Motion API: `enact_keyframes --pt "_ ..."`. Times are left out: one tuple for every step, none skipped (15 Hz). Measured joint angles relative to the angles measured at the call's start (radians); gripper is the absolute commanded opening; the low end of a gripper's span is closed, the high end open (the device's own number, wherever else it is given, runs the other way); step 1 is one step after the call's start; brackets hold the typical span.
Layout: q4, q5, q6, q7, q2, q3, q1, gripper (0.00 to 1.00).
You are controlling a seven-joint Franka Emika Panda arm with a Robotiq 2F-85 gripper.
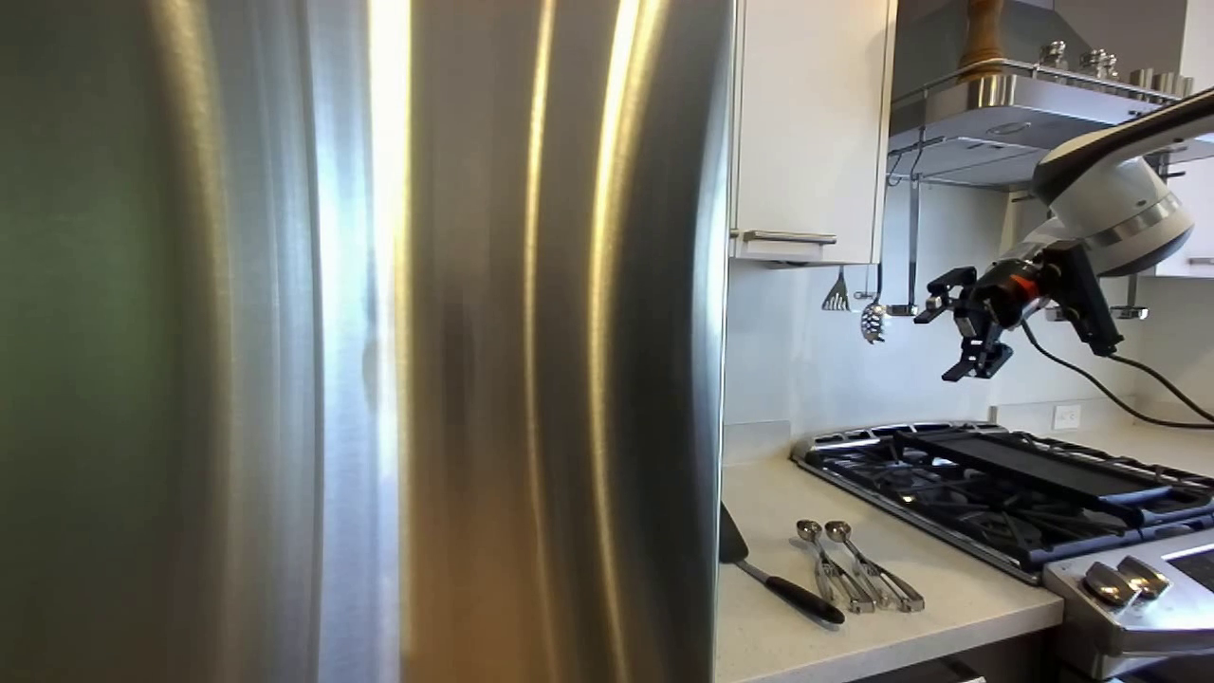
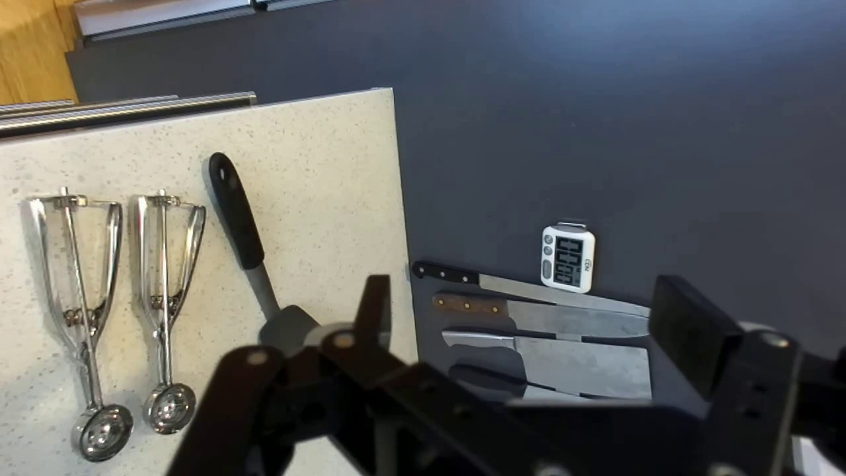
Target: Open the top right cupboard door
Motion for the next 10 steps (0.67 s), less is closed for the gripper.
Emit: enact_keyframes --pt "0.000 0.000 0.000 0.000 0.000 0.000 0.000 1.00" --pt "0.000 0.000 0.000 0.000 0.000 0.000 0.000 1.00" --pt "0.000 0.000 0.000 0.000 0.000 0.000 0.000 1.00" --pt "0.000 0.008 -0.003 0.000 0.001 0.000 0.000 1.00" --pt "-0.001 0.036 -0.003 0.003 0.002 0.002 0.000 1.00" --pt "-0.002 0.074 -0.003 0.010 0.003 0.005 0.000 1.00" --pt "-0.003 0.115 -0.003 0.024 0.003 0.010 0.000 1.00" --pt "-0.004 0.157 -0.003 0.040 0.001 0.014 -0.001 1.00" --pt "-0.004 0.203 0.003 0.065 -0.001 0.021 -0.004 1.00" --pt "-0.004 0.247 0.021 0.095 -0.006 0.031 -0.011 1.00"
